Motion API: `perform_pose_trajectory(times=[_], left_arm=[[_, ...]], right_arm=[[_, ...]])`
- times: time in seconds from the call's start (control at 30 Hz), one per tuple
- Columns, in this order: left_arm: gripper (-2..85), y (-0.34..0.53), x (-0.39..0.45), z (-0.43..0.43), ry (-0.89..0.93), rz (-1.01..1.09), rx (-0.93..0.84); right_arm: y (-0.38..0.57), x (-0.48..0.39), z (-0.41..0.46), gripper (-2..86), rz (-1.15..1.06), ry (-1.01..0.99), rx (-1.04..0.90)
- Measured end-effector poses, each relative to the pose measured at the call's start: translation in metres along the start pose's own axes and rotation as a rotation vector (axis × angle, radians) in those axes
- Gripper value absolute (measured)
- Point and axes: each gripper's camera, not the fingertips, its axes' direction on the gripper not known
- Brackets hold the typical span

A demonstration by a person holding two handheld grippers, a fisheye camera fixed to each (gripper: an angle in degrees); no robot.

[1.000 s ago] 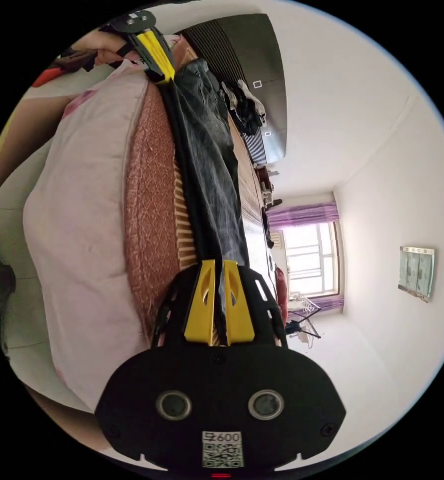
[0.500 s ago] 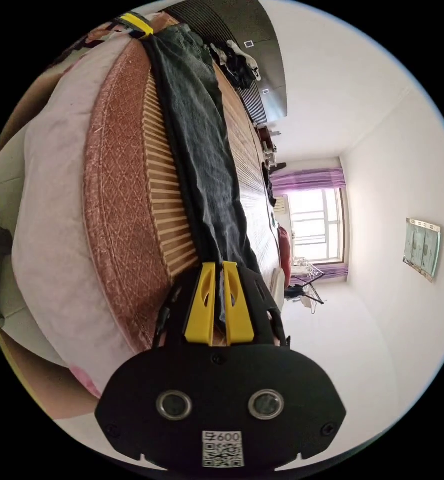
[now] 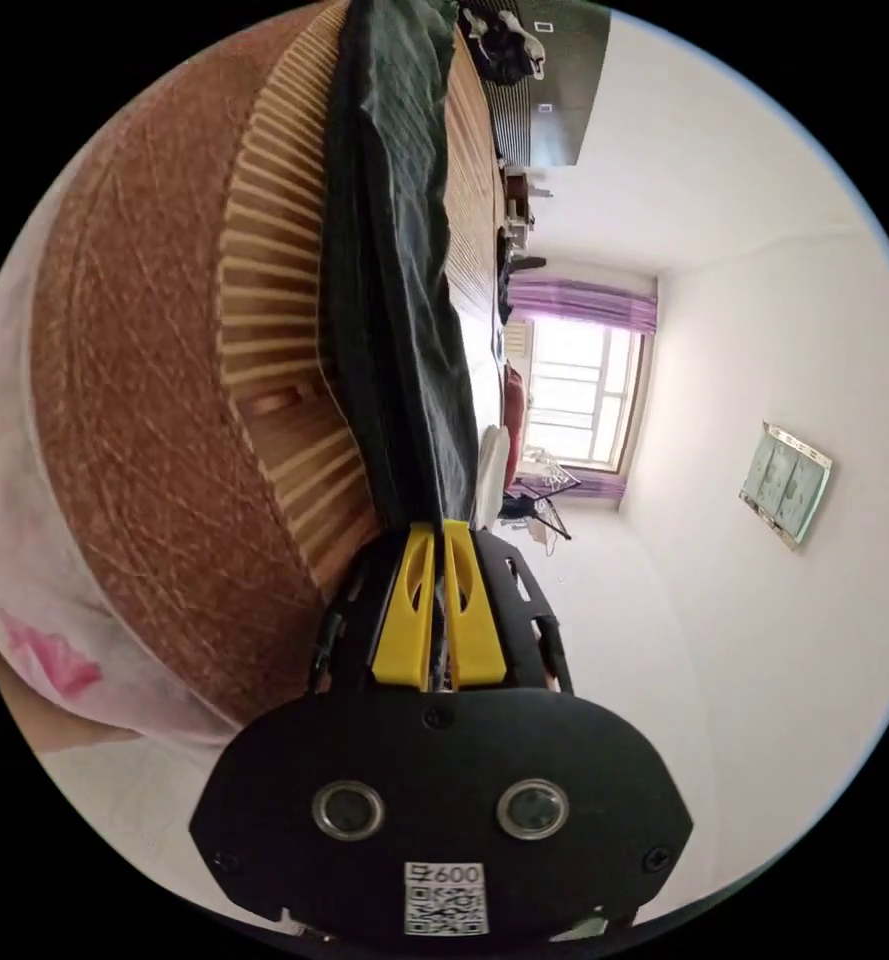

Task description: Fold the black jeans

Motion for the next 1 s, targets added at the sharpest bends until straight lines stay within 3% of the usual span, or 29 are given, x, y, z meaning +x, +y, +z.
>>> perform_pose_trajectory(times=[0.1,0.2,0.33,0.47,0.6,0.77,0.87,1.0], left_arm=[[0.6,0.001,0.004,-0.003,-0.005,-0.017,0.003],[0.8,-0.001,0.010,-0.005,-0.014,-0.033,-0.002],[1.1,-0.014,0.012,-0.016,-0.009,-0.072,-0.039],[1.5,-0.021,0.012,-0.068,-0.031,-0.213,-0.004],[4.9,-0.019,0.012,-0.094,-0.027,-0.214,-0.014],[8.3,-0.029,0.022,-0.072,0.014,-0.210,-0.038],[8.5,-0.038,0.039,-0.049,0.034,-0.177,-0.097],[4.5,-0.039,0.070,-0.041,-0.105,-0.145,-0.131]], right_arm=[[0.033,0.004,0.007,-0.9,0.095,-0.033,-0.059],[0.071,0.007,0.033,-0.9,0.242,-0.017,-0.297],[0.139,0.027,0.031,-0.8,0.623,0.017,-0.451],[0.172,0.046,-0.018,-0.8,0.795,-0.053,-0.207],[0.177,0.059,-0.031,-0.8,0.913,-0.099,-0.122],[0.158,0.084,-0.024,-0.8,1.138,-0.377,0.060],[0.132,0.089,-0.025,-0.9,1.139,-0.549,0.179],[0.106,0.088,-0.029,-0.9,1.053,-0.637,0.263]])
